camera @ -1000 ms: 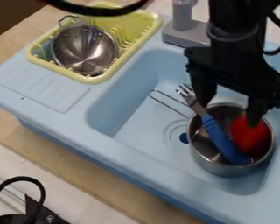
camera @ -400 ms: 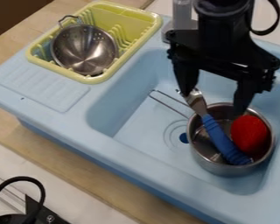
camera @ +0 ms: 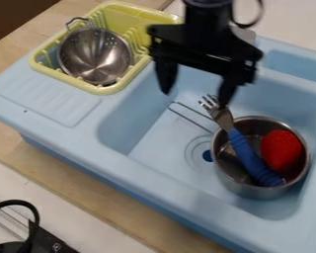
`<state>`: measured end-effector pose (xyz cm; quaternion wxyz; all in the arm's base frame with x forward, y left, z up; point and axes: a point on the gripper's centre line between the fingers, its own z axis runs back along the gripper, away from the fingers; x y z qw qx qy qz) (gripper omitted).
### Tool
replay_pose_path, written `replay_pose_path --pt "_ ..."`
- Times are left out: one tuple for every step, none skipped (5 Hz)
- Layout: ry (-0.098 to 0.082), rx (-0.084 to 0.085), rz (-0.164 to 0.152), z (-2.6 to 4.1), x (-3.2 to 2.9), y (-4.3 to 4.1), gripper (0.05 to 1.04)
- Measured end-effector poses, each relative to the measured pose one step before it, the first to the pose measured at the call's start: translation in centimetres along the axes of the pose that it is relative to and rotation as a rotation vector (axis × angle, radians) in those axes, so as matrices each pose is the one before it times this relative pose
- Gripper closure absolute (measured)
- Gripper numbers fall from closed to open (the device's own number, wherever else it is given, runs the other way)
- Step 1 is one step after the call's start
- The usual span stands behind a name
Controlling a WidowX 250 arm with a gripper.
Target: Put strawberry in the silver pot
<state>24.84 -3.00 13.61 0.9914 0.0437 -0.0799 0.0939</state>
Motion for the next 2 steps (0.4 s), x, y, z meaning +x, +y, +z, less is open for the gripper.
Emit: replay_pose_path --pt "-0.0279 0.0112 0.0265 0.557 0.511 2.836 0.086" --pt "-0.0180 0.0327 0.0359 -0.186 0.708 3.078 0.086"
